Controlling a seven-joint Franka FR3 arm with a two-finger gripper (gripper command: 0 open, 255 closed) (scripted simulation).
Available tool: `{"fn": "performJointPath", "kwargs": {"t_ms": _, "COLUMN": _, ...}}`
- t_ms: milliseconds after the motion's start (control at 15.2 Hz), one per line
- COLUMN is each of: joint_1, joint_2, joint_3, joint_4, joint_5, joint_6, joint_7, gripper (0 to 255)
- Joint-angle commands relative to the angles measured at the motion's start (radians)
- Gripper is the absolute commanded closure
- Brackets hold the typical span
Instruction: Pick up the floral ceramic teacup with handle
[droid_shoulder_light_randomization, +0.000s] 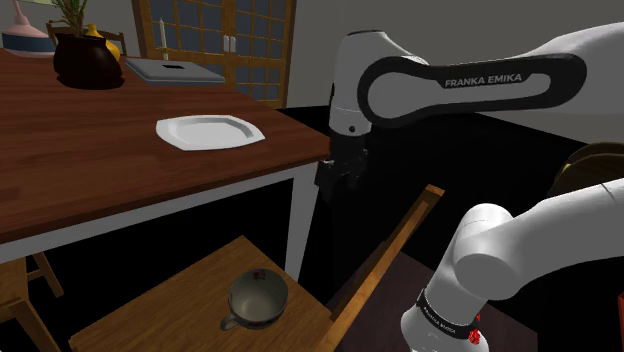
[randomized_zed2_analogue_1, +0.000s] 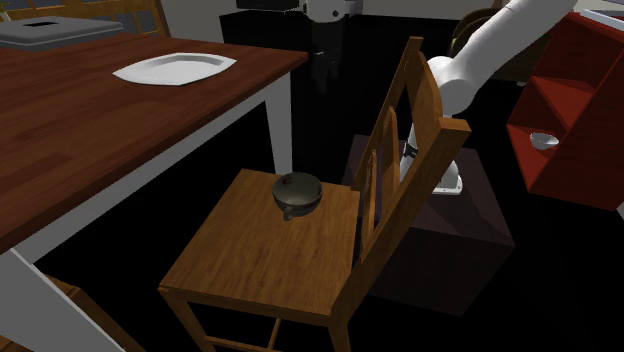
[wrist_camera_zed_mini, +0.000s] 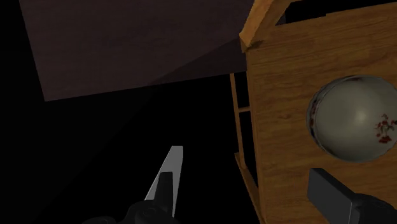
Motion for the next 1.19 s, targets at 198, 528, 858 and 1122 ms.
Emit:
{"fn": "performJointPath", "kwargs": {"t_ms": 198, "joint_1": 0.034, "joint_2": 0.096, "joint_3": 0.107, "joint_4": -0.018, "joint_5": 0.054, "joint_6": 0.122, "joint_7": 0.119, "gripper": 0}}
{"fn": "performJointPath", "kwargs": {"t_ms": 528, "joint_1": 0.052, "joint_2": 0.230, "joint_3": 0.218, "joint_4": 0.002, "joint_5": 0.078, "joint_6": 0.243, "joint_7": 0.246, "gripper": 0}}
{"fn": "performJointPath", "kwargs": {"t_ms": 858, "joint_1": 0.051, "joint_2": 0.399, "joint_3": 0.329, "joint_4": 0.058, "joint_5": 0.051, "joint_6": 0.358, "joint_7": 0.390, "gripper": 0}}
{"fn": "performJointPath", "kwargs": {"t_ms": 1122, "joint_1": 0.041, "joint_2": 0.559, "joint_3": 0.411, "joint_4": 0.126, "joint_5": -0.027, "joint_6": 0.436, "joint_7": 0.532, "gripper": 0}}
